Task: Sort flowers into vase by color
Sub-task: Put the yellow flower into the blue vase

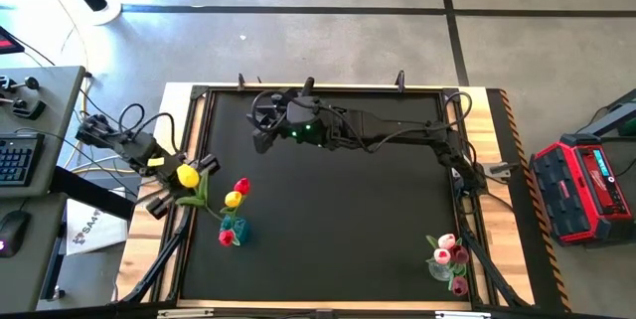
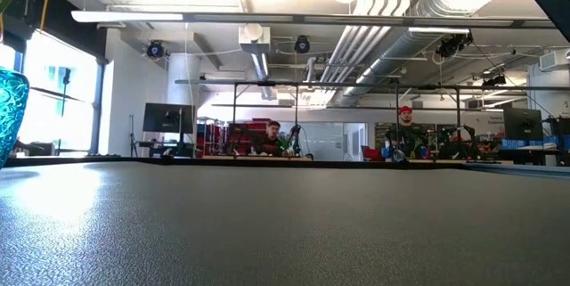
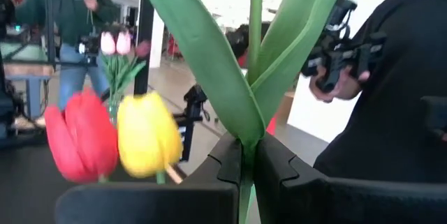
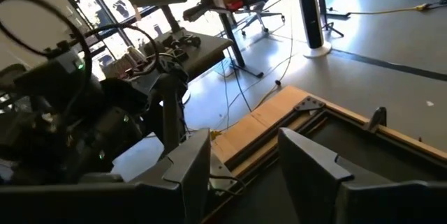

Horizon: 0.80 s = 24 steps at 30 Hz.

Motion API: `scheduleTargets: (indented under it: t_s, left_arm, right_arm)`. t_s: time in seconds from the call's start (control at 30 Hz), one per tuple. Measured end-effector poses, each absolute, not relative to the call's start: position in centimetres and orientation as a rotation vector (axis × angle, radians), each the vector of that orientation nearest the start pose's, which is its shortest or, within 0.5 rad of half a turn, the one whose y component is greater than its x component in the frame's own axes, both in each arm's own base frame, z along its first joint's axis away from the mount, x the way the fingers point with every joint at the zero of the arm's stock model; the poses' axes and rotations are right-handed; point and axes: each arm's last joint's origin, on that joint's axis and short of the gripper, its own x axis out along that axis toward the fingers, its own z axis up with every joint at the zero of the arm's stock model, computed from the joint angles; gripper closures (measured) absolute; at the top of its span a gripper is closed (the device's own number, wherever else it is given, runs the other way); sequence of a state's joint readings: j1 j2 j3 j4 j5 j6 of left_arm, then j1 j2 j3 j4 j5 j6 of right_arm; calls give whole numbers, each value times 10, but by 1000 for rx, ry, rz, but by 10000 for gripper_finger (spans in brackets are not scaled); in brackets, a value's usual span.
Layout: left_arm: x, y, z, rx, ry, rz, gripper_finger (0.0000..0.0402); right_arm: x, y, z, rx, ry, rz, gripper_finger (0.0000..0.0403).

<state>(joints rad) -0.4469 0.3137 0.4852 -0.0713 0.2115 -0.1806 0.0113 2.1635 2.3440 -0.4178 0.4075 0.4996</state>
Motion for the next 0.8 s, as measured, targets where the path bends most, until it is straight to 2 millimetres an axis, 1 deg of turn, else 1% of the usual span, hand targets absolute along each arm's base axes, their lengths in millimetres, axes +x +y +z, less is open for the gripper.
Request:
scheduleTargets:
  t_s: [0.23,0.37,0.47,0.63,0.8]
  left_arm:
    - [88,-49,279,-171,7,-660,400]
    - [89,-49,275,-163,10,-648,395]
    - [90,-49,273,-173,37,-633,387]
    - [91,-47,272,-196,41,-571,359]
    - [91,-47,272,-249,56,-570,310]
  right_arm:
    - [489,-6,403,432,133,-448,247]
    - [489,-8,403,441,133,-452,242]
    - [490,-7,402,468,148,-417,235]
    - [489,-7,401,466,159,-419,219]
    - [489,-7,398,496,179,-430,208]
